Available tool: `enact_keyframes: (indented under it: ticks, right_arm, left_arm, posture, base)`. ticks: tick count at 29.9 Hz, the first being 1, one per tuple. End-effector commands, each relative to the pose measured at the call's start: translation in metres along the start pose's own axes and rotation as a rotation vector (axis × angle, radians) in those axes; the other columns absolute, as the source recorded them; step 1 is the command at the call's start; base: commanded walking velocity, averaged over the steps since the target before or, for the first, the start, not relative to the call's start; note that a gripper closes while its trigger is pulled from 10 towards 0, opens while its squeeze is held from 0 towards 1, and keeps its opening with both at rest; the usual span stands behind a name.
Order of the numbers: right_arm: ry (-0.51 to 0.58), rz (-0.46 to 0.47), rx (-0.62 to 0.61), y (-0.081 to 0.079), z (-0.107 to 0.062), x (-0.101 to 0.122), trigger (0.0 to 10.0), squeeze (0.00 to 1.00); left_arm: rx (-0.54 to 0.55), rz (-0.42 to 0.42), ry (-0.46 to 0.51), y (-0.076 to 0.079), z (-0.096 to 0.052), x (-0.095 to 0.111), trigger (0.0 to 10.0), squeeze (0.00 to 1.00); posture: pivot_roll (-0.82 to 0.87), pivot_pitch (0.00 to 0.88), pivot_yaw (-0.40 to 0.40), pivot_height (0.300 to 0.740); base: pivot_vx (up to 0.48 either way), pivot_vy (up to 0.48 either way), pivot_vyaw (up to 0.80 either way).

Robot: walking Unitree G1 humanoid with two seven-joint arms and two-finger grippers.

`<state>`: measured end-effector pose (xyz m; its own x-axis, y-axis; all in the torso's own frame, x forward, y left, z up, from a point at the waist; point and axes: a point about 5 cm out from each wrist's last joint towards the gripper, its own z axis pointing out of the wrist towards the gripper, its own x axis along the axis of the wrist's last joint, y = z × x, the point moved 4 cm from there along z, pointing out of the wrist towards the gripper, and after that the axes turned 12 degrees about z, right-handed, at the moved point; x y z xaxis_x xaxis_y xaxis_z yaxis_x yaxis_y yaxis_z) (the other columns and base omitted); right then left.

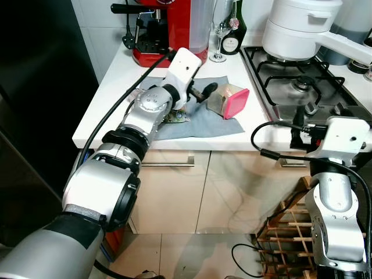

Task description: Restocking fridge

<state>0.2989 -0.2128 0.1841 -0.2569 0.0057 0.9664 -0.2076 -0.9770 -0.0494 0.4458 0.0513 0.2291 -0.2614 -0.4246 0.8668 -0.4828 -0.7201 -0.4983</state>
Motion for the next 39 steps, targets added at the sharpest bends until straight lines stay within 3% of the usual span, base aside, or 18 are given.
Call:
enact_keyframes:
  ticks: [1,5,15,23,26,31,34,39]
  right_arm:
    - [0.007,0.000,0.011,0.000,-0.001,0.005,10.0,0.00]
    - [-0.011,-0.003,0.015,0.000,-0.003,0.004,10.0,0.00]
    - [-0.035,0.001,0.037,-0.006,-0.007,0.001,10.0,0.00]
    - [-0.057,-0.002,0.067,-0.012,-0.012,-0.002,10.0,0.00]
    - [-0.064,-0.005,0.077,-0.012,-0.013,-0.002,10.0,0.00]
    - [-0.078,-0.006,0.085,-0.012,-0.013,-0.004,10.0,0.00]
    - [-0.089,-0.002,0.112,-0.018,-0.011,-0.007,10.0,0.00]
    - [-0.090,0.001,0.121,-0.020,-0.008,-0.008,10.0,0.00]
  left_arm:
    - [0.030,0.021,-0.002,-0.010,0.002,0.010,10.0,0.00]
    - [0.058,0.074,-0.044,-0.010,0.004,0.008,10.0,0.00]
    - [0.031,0.155,-0.109,0.010,0.011,0.003,10.0,0.00]
    - [0.049,0.203,-0.218,0.018,0.008,-0.019,10.0,0.00]
    - [0.061,0.141,-0.308,0.016,-0.001,-0.044,10.0,0.00]
    - [0.068,0.114,-0.350,0.015,-0.007,-0.056,10.0,0.00]
    - [0.069,0.087,-0.412,0.012,-0.018,-0.076,10.0,0.00]
    - [0.095,0.053,-0.403,0.007,-0.022,-0.080,10.0,0.00]
  posture:
    - [-0.23,0.000,0.017,0.740]
    - [-0.24,0.000,0.018,0.740]
    - [-0.24,0.003,0.022,0.740]
    - [-0.26,0.007,0.015,0.740]
    - [-0.26,0.012,0.007,0.740]
    - [-0.25,0.013,-0.001,0.740]
    - [-0.24,0.012,-0.015,0.740]
    - [-0.22,0.004,-0.019,0.740]
  base:
    - [0.000,0.000,0.00]
    - [0.000,0.000,0.00]
    - [0.000,0.000,0.00]
    - [0.000,0.000,0.00]
    - [0.000,0.000,0.00]
    - [0.000,0.000,0.00]
    - [0.000,0.000,0.00]
    - [0.000,0.000,0.00]
